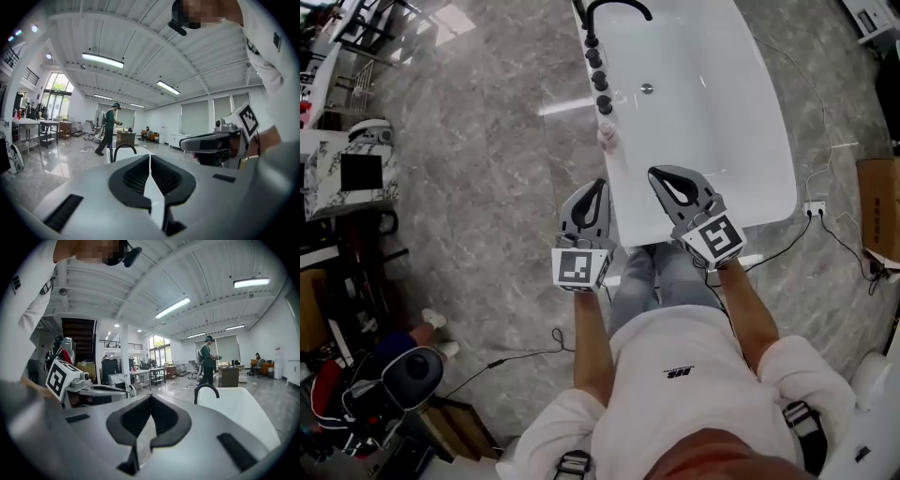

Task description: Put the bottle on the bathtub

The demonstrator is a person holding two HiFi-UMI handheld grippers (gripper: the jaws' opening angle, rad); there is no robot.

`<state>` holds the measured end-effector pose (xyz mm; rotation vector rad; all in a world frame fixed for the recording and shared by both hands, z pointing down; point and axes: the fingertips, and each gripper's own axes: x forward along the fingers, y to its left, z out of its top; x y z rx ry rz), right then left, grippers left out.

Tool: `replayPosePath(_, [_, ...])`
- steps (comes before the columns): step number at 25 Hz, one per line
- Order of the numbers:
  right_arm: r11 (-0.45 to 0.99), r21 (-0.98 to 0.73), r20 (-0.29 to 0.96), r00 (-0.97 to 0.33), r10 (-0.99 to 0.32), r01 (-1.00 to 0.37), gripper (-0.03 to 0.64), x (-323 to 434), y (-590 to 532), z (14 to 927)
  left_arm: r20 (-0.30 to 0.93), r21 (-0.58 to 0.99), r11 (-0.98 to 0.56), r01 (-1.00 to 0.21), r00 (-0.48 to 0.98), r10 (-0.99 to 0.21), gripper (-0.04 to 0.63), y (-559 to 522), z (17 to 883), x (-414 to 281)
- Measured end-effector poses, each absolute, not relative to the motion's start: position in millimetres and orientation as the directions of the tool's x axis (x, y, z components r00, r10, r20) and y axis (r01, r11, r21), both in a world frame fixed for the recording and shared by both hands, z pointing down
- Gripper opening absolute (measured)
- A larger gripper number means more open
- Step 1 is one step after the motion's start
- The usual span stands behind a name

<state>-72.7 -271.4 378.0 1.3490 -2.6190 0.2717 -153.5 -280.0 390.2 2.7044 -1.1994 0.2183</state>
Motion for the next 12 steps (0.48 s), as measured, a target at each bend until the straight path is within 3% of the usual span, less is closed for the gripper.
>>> replayPosePath(12, [0.578, -0.055, 0.251, -0.571, -0.781, -0.814, -0.006, -74, -245, 350, 0.220, 0.086, -0.678, -0.730, 0.678, -0.702, 0.012, -256, 360, -157])
